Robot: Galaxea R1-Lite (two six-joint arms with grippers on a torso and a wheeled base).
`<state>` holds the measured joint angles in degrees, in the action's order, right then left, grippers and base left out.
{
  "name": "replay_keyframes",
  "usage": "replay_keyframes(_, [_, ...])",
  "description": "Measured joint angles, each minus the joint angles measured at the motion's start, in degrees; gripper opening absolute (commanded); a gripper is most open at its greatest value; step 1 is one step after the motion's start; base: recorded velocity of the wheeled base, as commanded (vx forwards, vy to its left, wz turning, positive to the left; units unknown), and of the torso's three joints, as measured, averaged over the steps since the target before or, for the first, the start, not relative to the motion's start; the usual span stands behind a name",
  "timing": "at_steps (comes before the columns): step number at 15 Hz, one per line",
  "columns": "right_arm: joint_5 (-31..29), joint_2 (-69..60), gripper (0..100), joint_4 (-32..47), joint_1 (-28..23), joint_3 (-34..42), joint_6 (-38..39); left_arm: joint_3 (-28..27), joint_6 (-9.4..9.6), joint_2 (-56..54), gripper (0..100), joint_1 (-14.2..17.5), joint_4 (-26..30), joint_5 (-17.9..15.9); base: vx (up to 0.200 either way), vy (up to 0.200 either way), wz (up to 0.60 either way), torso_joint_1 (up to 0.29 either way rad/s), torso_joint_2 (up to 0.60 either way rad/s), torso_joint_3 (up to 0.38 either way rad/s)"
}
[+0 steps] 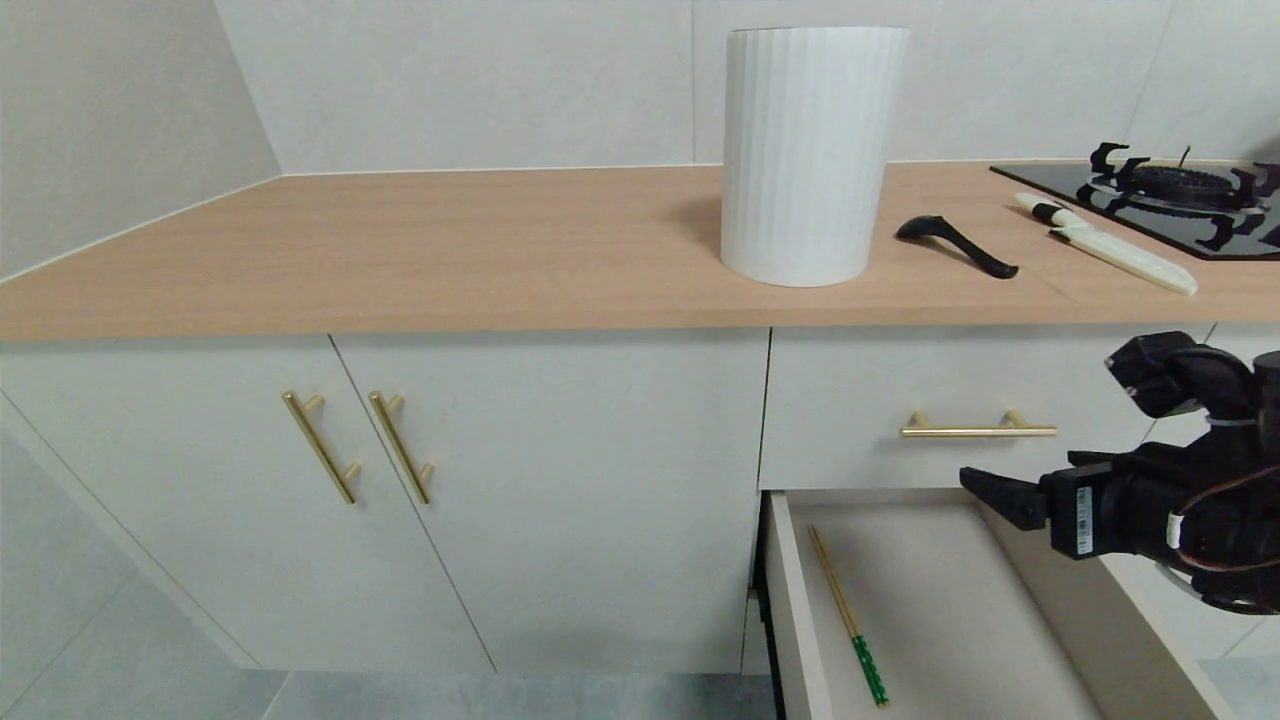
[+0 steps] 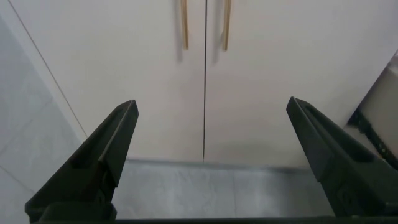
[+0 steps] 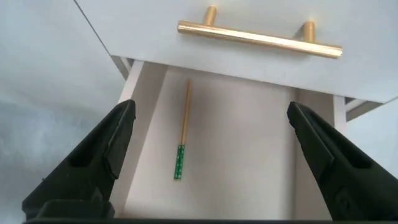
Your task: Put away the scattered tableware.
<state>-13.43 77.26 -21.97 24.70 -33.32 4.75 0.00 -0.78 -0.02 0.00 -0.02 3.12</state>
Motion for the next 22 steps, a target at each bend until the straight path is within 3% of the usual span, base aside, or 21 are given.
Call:
replay_keyframes(6, [0.6, -3.7, 100, -0.1, -0.2, -0.9, -1.0, 0.0, 0.0, 0.0, 100, 0.0, -0.1, 0.0, 0.0, 0.0, 0.0, 0.111, -0.49, -0.338])
replay_keyframes(12, [10.4, -2.2, 100, 0.0, -6.5, -6.0, -1.0, -0.1, 0.02, 0.0, 100, 0.0, -0.1, 0.0, 0.0, 0.0, 0.0, 0.152, -0.44, -0.295])
replay_keyframes(17, [19.4, 7.3, 100, 1.3, -14.7, -20.0, -1.2, 0.0, 0.0, 0.0, 100, 0.0, 0.0, 0.0, 0.0, 0.0, 0.0, 0.026, -0.06, -0.043])
replay_keyframes(22, [20.8, 20.5, 100, 22.9, -17.4, -42.0, -4.4, 0.0, 0.0, 0.0, 100, 0.0, 0.0, 0.0, 0.0, 0.0, 0.0, 0.0, 0.0, 0.0])
